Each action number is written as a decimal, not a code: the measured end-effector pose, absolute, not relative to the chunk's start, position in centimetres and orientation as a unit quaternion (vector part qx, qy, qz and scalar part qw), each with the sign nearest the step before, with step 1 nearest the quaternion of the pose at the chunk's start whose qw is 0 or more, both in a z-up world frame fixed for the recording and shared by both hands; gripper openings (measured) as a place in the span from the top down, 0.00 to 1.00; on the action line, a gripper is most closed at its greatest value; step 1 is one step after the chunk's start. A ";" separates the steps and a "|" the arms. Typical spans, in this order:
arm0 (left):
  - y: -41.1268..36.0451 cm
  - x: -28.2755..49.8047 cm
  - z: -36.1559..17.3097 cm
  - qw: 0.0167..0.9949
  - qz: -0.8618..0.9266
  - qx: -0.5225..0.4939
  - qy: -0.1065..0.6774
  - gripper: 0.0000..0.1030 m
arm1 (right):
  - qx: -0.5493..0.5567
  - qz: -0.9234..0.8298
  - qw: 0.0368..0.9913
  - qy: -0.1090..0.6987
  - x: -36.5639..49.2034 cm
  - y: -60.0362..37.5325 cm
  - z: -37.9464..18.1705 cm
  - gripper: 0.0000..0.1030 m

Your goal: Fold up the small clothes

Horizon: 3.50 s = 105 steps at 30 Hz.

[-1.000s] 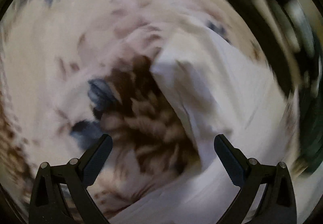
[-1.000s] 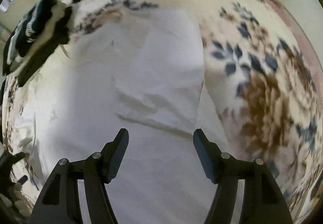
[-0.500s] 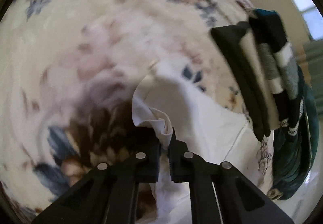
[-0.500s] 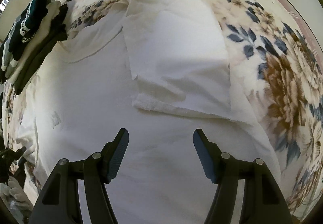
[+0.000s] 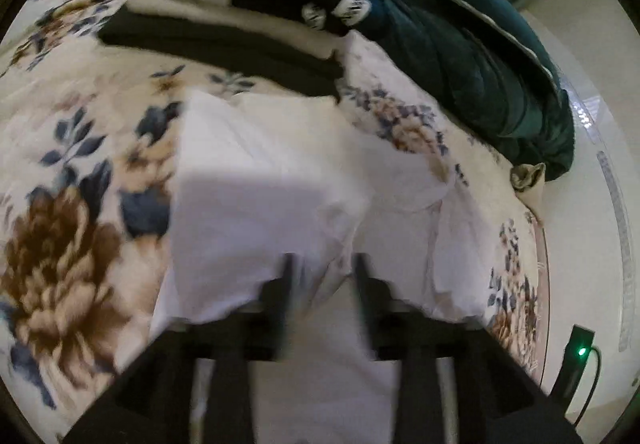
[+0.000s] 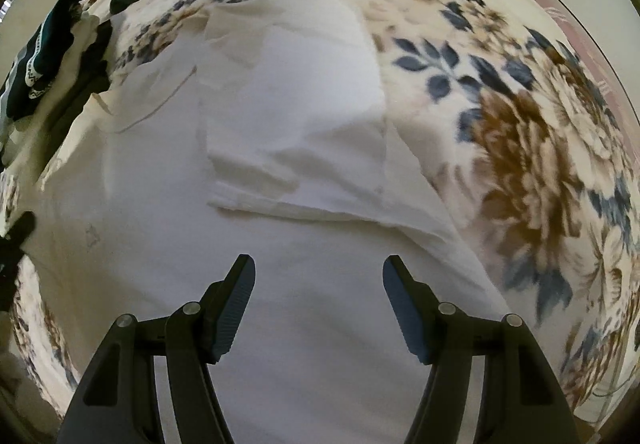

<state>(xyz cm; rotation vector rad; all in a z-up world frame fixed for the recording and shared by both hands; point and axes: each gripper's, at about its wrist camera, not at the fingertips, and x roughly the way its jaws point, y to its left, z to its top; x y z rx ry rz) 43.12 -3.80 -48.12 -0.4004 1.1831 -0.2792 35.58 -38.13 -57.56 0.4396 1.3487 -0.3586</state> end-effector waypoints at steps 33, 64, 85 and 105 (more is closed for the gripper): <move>-20.1 26.9 -44.5 0.803 -0.074 -0.007 0.591 0.22 | 0.200 -0.039 0.699 0.685 32.7 -53.1 -48.4 0.34; -29.9 11.6 -47.2 0.786 0.073 -0.113 0.604 0.99 | 0.186 0.171 0.658 0.709 54.8 -51.2 -57.6 0.93; 1.8 15.6 -48.7 0.749 0.116 -0.274 0.593 0.99 | -0.011 0.175 0.683 0.709 61.6 -14.2 -51.9 0.95; 12.2 10.6 -52.4 0.681 0.068 -0.341 0.645 0.52 | 0.029 0.176 0.688 0.703 56.5 -11.2 -50.5 0.40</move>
